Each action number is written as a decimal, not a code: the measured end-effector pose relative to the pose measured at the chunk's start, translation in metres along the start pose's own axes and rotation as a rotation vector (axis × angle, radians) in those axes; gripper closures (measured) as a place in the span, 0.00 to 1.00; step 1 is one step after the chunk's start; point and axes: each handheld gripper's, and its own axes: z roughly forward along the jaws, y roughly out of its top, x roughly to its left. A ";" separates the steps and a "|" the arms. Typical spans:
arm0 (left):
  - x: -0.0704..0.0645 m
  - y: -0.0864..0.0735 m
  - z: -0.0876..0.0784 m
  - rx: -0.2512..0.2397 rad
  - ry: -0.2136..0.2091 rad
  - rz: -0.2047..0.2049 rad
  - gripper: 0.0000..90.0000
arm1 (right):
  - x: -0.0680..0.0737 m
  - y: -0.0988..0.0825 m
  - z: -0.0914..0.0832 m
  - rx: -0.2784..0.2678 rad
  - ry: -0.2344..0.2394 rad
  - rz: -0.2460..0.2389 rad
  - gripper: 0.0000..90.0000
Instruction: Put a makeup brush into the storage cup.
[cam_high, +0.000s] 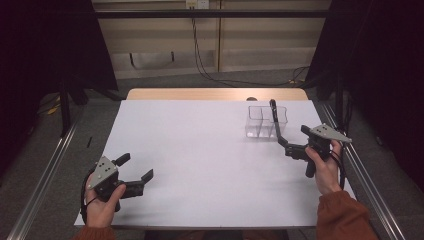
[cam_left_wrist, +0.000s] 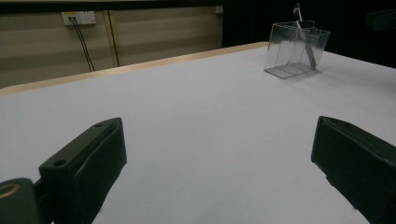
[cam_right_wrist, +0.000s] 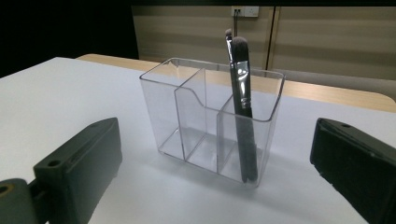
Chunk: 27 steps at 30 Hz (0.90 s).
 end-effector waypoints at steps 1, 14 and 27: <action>0.000 0.000 0.000 -0.001 -0.001 0.001 0.04 | 0.001 -0.001 -0.002 -0.004 0.001 -0.002 0.02; -0.003 -0.001 0.000 0.015 -0.002 0.006 0.03 | 0.016 -0.016 -0.028 -0.028 0.015 -0.029 0.02; -0.005 -0.002 -0.002 0.012 -0.010 0.012 0.03 | 0.025 -0.031 -0.045 -0.032 0.017 -0.042 0.03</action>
